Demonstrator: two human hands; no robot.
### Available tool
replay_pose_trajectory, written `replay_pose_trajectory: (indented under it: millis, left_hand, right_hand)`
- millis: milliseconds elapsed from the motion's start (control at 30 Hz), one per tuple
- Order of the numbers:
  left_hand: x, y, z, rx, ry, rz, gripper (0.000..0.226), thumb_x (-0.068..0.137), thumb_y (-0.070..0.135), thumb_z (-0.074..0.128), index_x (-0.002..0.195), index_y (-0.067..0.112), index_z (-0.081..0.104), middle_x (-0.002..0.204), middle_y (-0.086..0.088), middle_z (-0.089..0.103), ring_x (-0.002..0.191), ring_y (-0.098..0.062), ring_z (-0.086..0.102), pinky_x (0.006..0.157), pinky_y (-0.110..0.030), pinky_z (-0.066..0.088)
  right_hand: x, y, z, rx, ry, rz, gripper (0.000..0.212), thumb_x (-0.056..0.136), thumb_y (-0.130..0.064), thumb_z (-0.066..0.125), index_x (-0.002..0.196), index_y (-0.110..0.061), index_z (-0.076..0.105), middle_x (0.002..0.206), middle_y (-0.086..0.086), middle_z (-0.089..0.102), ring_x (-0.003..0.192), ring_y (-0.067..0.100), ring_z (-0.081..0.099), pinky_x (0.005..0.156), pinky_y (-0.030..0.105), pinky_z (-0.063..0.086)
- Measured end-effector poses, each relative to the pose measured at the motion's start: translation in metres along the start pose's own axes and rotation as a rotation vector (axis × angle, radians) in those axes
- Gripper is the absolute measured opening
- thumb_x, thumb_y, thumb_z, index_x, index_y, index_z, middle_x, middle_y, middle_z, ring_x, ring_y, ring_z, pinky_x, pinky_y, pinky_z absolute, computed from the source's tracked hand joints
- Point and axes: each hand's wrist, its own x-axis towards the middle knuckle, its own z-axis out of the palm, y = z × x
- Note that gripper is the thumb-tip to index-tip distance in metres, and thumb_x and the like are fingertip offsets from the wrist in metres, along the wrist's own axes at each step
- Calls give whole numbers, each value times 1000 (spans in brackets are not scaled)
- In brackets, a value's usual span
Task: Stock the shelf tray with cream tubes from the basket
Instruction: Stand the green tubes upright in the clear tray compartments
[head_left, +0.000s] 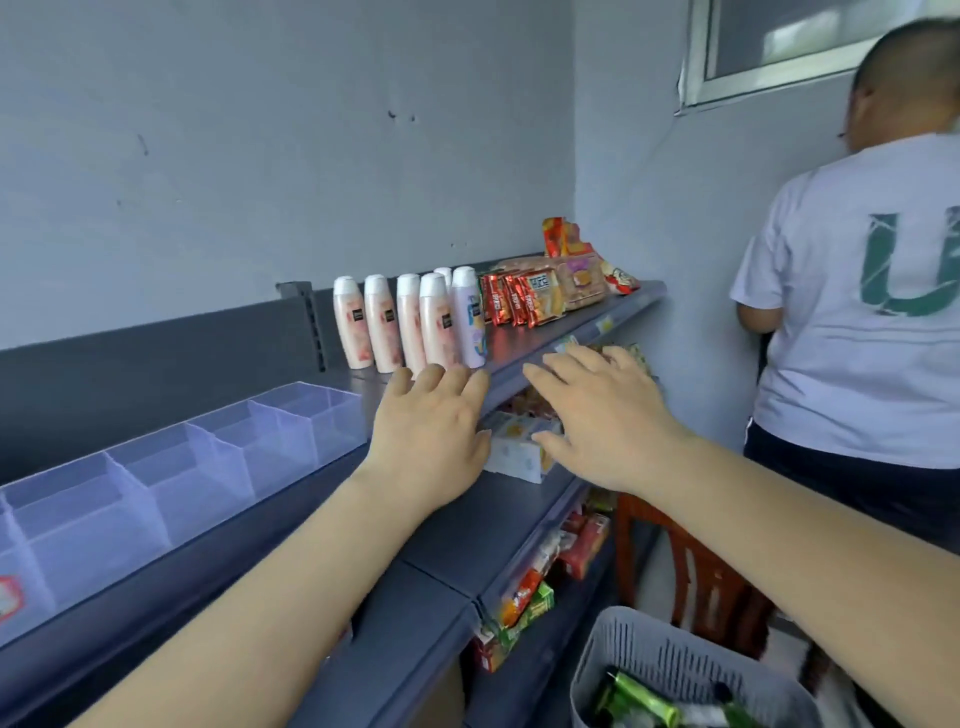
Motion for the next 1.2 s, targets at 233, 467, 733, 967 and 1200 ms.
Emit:
replay_pose_trajectory:
  millis: [233,467,733,967,1200]
  left_hand:
    - [36,90,20,-79,-105,113,59,91,39,46,142,14,32,138,-4,45,124,-28,43,101,-40,31]
    - [48,149,57,-128,-182,219,59,94,40,40,144,15,24,143,-3,38,129,-26,37,103,-39,27]
    - [53,203,138,-240,-333,322,58,93,39,41,144,17,26,142,-2,40,127,-25,39,104,-39,26]
    - [57,229,238,-291,-544,416,58,92,37,44,143,18,25,144,0,37,131,-23,36,107,-39,25]
    - [40,252,347,-353,-736,552,51,92,33,46,139,19,31,137,-1,43,125,-25,40,102,-40,29]
  right_hand:
    - [-53,74,34,-19,-91,114,67,93,-47,42,149,-20,16,152,1,25,141,22,19,112,42,15]
    - [-87,110,80,7,-203,186,68,94,-44,42,150,-18,13,154,3,22,141,23,18,111,44,17]
    - [-118,134,158,55,-378,277,68,92,-43,46,149,-18,18,154,4,22,142,24,17,114,44,13]
    - [-123,145,246,129,-547,384,64,95,-41,41,150,-21,15,156,2,19,144,22,13,115,43,12]
    - [-134,135,347,254,-683,492,65,91,-42,48,148,-24,22,156,2,21,145,22,15,116,43,12]
